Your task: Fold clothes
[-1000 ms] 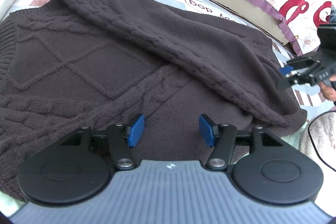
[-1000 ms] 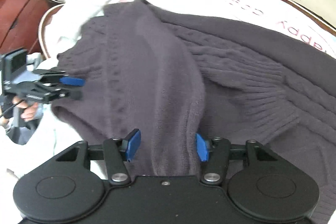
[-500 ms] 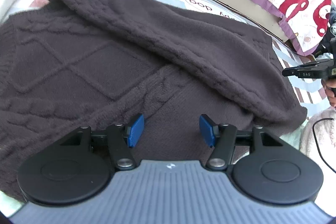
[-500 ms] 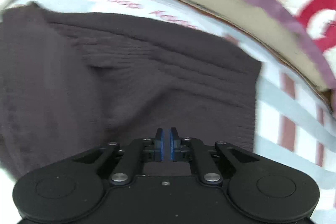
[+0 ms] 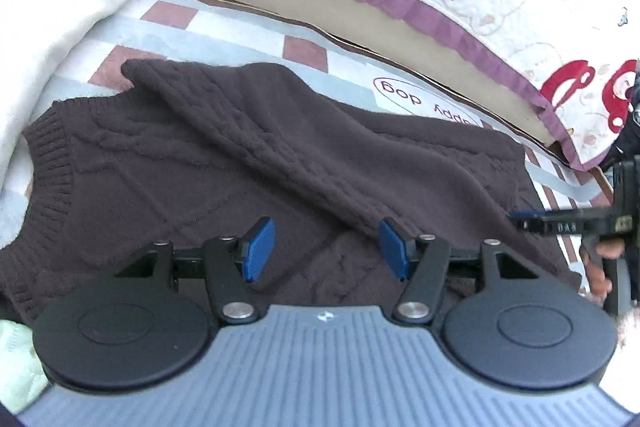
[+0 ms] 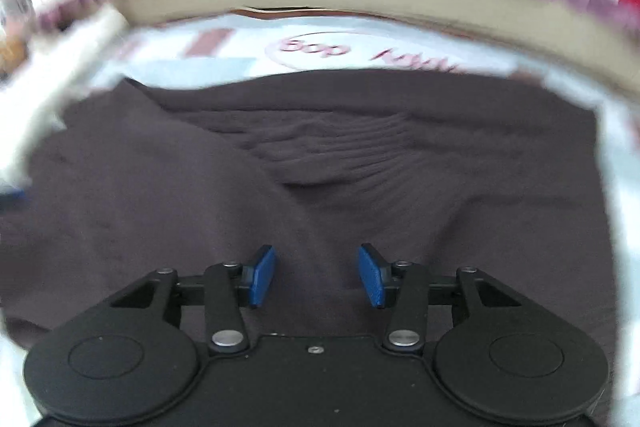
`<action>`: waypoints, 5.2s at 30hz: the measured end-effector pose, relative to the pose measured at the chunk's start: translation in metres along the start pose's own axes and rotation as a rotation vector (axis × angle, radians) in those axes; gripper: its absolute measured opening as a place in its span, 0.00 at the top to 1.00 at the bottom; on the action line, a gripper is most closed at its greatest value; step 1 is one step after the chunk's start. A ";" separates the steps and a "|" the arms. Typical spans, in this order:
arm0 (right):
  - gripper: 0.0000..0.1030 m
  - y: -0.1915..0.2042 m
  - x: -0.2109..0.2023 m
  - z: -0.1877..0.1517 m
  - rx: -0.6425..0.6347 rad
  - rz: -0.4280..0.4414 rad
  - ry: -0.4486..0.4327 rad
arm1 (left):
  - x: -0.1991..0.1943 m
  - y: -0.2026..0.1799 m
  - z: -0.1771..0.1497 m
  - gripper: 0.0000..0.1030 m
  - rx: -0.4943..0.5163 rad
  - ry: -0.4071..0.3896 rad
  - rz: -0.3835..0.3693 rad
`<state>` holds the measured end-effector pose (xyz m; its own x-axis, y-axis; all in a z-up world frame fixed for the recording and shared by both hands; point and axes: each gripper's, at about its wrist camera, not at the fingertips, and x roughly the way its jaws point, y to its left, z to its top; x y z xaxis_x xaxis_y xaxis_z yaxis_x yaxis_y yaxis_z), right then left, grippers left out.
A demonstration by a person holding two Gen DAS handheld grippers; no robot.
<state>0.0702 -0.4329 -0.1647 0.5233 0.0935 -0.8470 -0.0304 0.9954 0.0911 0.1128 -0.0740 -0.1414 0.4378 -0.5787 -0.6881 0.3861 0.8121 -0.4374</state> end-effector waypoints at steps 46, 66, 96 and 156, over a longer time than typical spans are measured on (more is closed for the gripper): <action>0.49 -0.058 -0.059 -0.016 0.346 -0.085 0.006 | 0.078 -0.075 -0.021 0.43 0.022 0.088 -0.222; 0.99 -0.040 -0.051 -0.026 0.268 -0.077 0.065 | 0.092 -0.079 -0.034 0.97 0.118 0.175 -0.139; 0.47 0.052 -0.072 -0.006 0.172 -0.105 -0.155 | 0.001 -0.015 -0.036 0.53 -0.029 0.031 0.108; 0.28 -0.051 -0.063 -0.097 1.076 0.585 -0.250 | 0.074 -0.170 -0.053 0.89 0.391 0.154 -0.288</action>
<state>-0.0442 -0.4871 -0.1670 0.8173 0.3910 -0.4233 0.3365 0.2723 0.9014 0.0362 -0.2503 -0.1488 0.1555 -0.7336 -0.6616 0.7617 0.5155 -0.3926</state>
